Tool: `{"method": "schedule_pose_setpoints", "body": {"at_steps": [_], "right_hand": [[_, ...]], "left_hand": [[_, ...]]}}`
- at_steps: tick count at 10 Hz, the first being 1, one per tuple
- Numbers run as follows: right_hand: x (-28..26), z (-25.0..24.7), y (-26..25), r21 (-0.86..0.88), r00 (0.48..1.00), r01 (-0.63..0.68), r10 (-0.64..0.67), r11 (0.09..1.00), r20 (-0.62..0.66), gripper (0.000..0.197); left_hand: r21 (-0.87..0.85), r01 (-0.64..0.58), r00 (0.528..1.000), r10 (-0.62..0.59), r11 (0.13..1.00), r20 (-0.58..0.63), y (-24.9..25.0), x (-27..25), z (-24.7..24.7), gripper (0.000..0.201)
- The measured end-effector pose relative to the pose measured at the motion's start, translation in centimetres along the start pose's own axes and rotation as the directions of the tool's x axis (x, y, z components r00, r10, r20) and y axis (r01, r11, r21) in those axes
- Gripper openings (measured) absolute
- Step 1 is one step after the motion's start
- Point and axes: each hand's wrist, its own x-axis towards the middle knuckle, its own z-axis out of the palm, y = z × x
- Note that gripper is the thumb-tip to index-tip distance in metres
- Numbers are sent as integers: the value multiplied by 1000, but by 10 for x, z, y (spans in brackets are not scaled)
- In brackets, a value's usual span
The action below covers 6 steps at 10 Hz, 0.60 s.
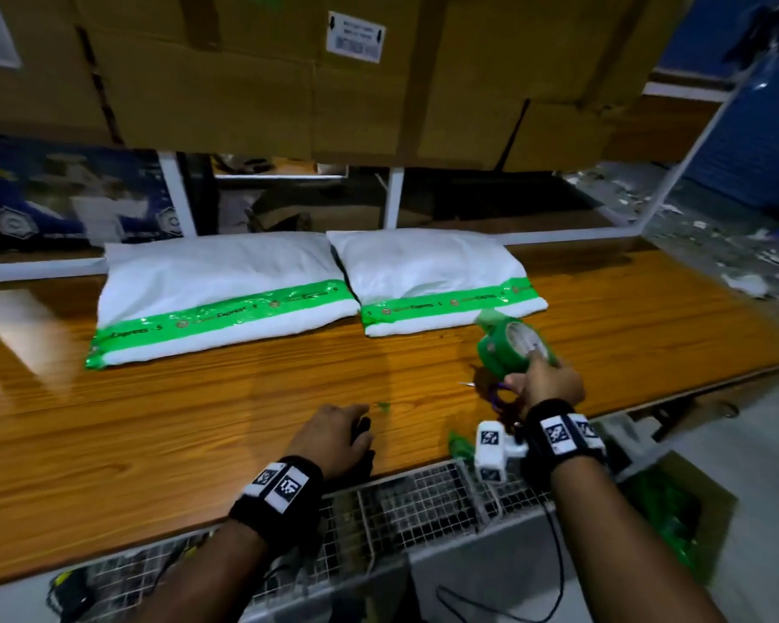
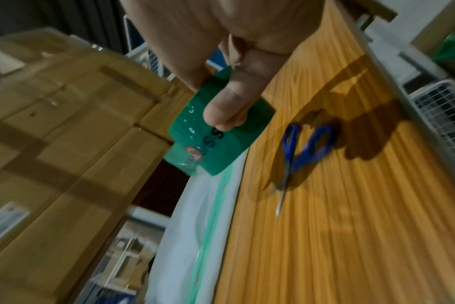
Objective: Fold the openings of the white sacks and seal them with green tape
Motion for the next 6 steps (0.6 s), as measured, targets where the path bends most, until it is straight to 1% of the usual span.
{"method": "schedule_pose_setpoints", "body": {"at_steps": [1,2,3,4,5,6], "right_hand": [[74,-11,11,-5,998,-65,65,998,-7,55],[87,-34,-7,4,992,-122,122,992,30,52],[116,-34,7,62,979,-161,151,985,133,50],[128,-38,25,69,969,-122,104,990,223,59],[68,-68,16,33,956,-12,2,999,293,56],[33,-80,41,-36,881,199,-162,979,444,49]], "left_hand": [[32,15,1000,-15,999,-9,20,8,16,50],[20,-15,1000,15,1000,-25,47,14,33,48],[45,-42,997,45,998,-57,67,15,48,46],[107,-121,986,132,987,-98,88,11,61,51],[203,-183,970,210,962,-123,100,13,78,58],[210,-215,924,268,954,-273,107,23,95,25]]}}
